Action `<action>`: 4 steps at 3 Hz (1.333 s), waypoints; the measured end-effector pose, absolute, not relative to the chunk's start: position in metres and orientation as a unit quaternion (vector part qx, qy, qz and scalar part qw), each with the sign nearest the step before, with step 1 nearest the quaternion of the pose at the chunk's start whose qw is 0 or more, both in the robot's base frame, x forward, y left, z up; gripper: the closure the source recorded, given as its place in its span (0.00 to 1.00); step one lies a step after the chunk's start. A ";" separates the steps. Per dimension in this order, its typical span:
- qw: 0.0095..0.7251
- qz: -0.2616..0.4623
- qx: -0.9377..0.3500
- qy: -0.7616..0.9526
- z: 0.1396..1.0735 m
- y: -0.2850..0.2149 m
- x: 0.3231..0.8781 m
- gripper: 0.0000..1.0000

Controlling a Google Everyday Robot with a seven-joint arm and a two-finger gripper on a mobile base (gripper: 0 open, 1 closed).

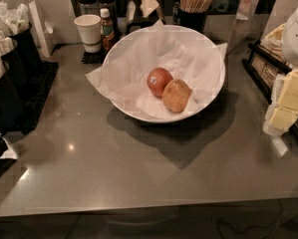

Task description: Pick apple from white bowl

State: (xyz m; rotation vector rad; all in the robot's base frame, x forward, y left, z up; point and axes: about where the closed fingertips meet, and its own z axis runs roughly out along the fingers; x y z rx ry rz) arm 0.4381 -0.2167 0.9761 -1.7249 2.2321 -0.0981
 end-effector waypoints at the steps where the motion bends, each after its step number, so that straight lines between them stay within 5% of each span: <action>1: 0.159 -0.034 -0.603 0.781 0.976 -0.217 0.438 0.00; 4: 0.294 0.050 -0.568 0.767 1.010 -0.171 0.508 0.00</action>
Offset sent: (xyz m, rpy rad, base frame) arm 0.0102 0.0111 0.0047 0.0629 -0.0467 0.0237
